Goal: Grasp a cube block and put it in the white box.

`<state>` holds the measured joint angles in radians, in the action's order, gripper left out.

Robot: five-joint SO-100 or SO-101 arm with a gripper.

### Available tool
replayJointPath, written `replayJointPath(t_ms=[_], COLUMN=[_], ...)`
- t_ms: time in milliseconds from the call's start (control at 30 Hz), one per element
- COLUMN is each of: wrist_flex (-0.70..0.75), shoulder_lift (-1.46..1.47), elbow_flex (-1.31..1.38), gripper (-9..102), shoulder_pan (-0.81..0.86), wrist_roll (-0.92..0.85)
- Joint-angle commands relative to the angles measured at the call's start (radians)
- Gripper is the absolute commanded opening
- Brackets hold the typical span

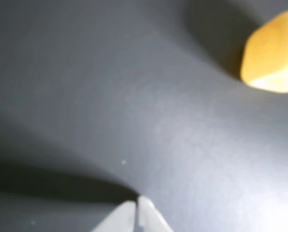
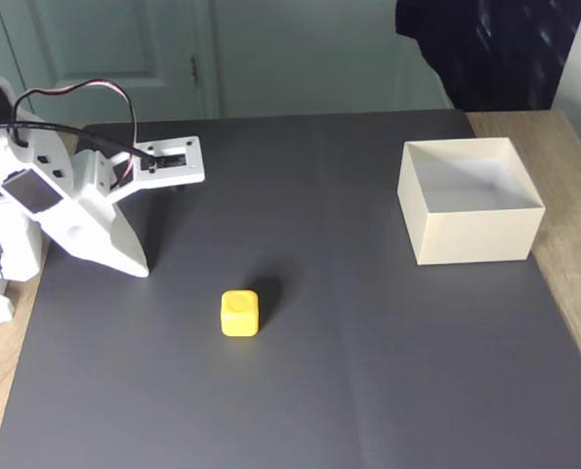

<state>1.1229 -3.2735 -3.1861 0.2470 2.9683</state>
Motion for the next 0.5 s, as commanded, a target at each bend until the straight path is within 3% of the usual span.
replayJointPath(t_ms=[0,467], wrist_flex=[0.003,-0.054], shoulder_lift=[-0.008,0.005], elbow_flex=[0.002,0.084], gripper=[0,0], shoulder_pan=[0.002,-0.009], wrist_roll=[0.002,0.109])
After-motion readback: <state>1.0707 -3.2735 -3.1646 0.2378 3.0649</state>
